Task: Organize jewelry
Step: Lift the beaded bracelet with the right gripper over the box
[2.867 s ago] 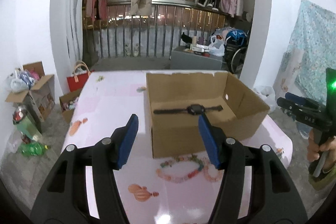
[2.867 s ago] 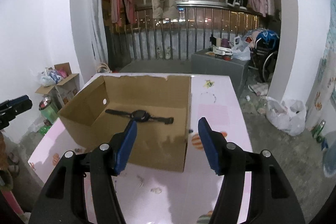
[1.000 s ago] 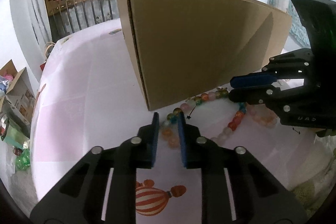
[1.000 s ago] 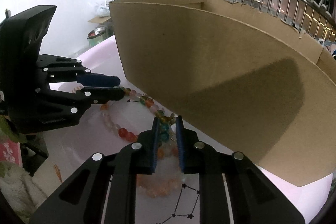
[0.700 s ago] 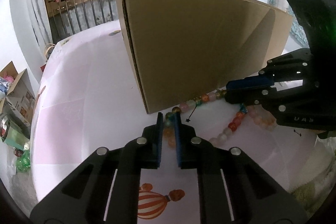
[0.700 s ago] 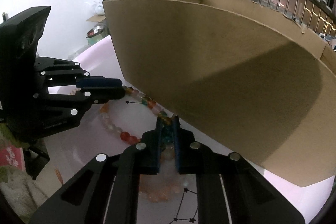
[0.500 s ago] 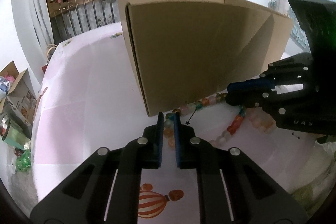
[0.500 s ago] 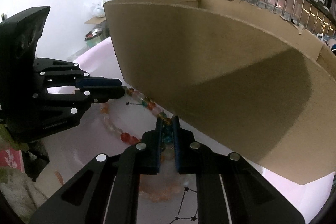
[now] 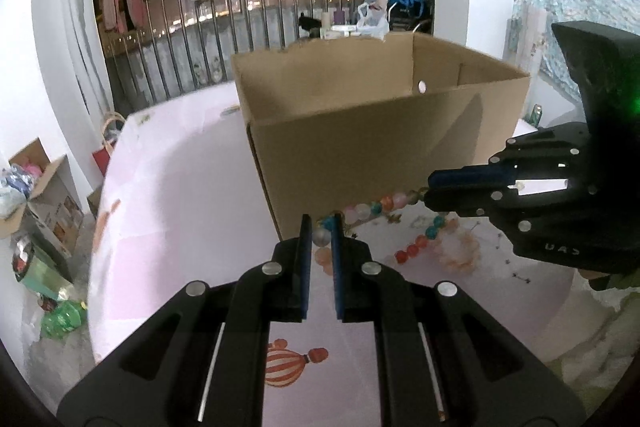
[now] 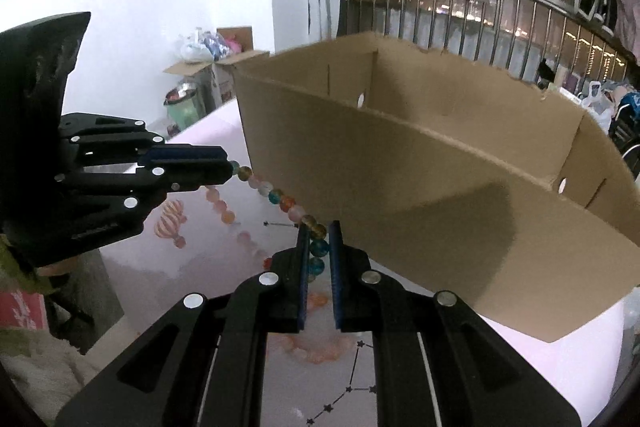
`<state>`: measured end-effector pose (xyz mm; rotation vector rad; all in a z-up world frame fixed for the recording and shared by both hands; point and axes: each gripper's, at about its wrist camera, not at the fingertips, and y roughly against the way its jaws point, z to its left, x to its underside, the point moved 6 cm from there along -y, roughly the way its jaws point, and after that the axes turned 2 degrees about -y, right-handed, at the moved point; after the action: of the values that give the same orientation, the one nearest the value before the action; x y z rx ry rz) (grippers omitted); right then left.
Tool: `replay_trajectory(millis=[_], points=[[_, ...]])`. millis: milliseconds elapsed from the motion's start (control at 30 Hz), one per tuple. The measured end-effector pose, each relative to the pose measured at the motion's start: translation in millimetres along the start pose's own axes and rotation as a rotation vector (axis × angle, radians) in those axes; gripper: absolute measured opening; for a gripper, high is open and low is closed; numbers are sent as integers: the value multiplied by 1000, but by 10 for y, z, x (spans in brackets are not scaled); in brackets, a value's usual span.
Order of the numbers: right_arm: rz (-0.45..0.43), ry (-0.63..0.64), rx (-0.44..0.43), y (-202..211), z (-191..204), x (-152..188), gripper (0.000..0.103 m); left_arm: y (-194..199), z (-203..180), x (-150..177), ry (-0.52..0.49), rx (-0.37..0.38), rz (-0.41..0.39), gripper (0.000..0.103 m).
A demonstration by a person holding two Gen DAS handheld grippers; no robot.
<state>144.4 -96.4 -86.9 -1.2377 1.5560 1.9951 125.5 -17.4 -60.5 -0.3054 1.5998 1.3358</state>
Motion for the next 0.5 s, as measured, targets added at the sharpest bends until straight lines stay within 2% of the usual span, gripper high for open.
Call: replay_trajectory(millis=[300, 500], points=[[-115, 8, 17, 418, 22, -189, 10, 471, -168, -283, -57, -29, -92, 8], [-212, 43, 47, 776, 9, -441, 10, 778, -289, -556, -90, -36, -181, 8]])
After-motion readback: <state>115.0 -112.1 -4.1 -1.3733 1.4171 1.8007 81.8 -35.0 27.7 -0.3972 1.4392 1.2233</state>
